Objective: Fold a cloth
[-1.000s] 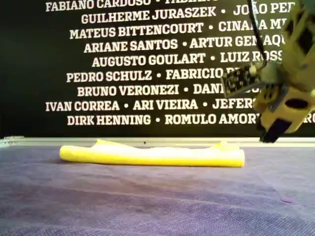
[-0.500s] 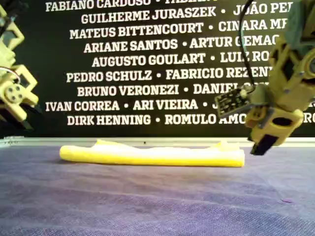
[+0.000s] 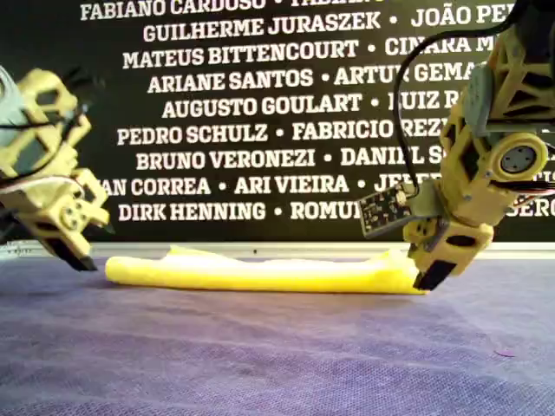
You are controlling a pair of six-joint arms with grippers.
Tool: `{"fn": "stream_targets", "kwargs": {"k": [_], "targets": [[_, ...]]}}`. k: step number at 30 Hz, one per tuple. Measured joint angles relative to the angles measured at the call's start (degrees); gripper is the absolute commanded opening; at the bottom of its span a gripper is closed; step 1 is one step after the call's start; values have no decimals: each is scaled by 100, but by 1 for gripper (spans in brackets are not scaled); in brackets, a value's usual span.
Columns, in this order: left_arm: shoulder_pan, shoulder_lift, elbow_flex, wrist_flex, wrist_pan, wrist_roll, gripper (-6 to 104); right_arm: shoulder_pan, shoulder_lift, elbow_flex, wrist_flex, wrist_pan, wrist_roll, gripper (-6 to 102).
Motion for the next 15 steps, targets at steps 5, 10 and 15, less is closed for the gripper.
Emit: {"fn": "stream_targets", "kwargs": {"k": [5,10,15], "targets": [[-105,-598,-677,-9,9,0,89,-9,-325,-404,0,0,35,78],[-105,-1072,-1195,-9,0,0,89,-26,-694,-677,0,0,35,76],[-105,-1450,-1547,-9,0,0,88,18,-940,-1046,0,18,-9,76]]}}
